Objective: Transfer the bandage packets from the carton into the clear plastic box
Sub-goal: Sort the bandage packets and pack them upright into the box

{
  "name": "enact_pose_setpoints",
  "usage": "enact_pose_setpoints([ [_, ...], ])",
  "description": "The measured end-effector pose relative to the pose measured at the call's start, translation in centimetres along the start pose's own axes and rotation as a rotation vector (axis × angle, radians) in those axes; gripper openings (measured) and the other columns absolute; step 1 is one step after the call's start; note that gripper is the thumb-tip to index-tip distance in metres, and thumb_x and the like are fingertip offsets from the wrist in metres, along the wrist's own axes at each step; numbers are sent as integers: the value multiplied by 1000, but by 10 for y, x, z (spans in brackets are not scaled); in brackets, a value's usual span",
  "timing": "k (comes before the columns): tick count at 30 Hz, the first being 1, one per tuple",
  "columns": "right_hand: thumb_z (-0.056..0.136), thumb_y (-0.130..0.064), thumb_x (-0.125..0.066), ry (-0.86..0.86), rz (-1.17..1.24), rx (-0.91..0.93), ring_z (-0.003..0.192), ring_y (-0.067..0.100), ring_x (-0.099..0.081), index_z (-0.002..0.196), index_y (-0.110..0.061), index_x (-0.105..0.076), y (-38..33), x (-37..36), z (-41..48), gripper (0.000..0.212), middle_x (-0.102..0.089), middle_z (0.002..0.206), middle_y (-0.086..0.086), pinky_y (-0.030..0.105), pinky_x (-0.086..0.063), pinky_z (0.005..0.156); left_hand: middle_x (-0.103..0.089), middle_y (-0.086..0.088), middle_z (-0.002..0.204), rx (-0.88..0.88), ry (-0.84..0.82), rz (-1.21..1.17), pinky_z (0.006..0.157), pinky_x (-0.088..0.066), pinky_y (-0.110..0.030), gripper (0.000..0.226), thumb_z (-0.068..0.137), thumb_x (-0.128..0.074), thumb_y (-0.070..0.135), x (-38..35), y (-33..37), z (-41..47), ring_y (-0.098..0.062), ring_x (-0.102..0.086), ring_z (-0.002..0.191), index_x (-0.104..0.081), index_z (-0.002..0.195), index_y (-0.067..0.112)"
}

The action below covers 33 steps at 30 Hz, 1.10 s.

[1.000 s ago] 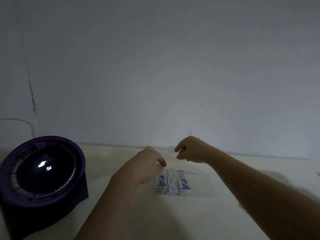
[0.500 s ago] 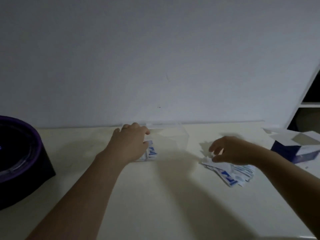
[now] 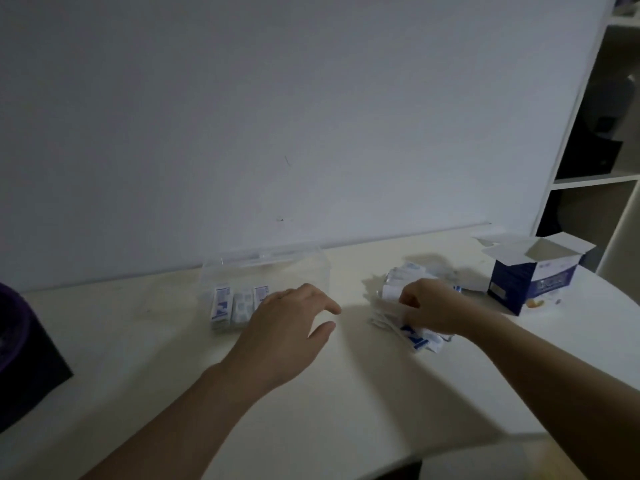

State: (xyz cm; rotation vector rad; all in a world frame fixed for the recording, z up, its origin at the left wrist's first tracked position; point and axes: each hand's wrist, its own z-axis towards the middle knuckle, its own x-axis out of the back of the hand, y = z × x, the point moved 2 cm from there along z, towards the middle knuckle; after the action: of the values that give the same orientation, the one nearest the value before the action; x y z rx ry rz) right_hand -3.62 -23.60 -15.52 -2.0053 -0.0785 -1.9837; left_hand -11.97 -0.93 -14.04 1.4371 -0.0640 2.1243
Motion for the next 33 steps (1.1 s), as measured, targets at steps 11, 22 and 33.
enact_pose_setpoints([
  [11, 79, -1, -67, 297, 587, 409, 93, 2, -57, 66, -41, -61, -57, 31, -47, 43, -56, 105, -17, 14, -48, 84, -70, -6, 96, 587, -402, -1443, 78, -55, -34, 40, 84, -53, 39, -27, 21, 3, -21, -67, 88, -63, 109, 9],
  [22, 78, -39, -70, -10, 120, -92, 65, 8, -50, 93, -7, -64, 2, -1, -15, 36, -66, 90, 6, 19, -43, 58, -69, -5, 77, 662, -151, -1524, 67, -57, -29, 18, 96, -47, 8, -36, 8, -4, -15, -65, 63, -61, 108, 6],
  [33, 79, -21, -71, -96, 439, -88, 60, 7, -55, 90, -15, -71, 0, 11, -12, 12, -68, 74, -2, 16, -44, 57, -43, 2, 61, 886, -65, -1883, 48, -49, -24, 18, 94, -49, 15, -48, -3, -10, -8, -38, 44, -64, 102, 9],
])
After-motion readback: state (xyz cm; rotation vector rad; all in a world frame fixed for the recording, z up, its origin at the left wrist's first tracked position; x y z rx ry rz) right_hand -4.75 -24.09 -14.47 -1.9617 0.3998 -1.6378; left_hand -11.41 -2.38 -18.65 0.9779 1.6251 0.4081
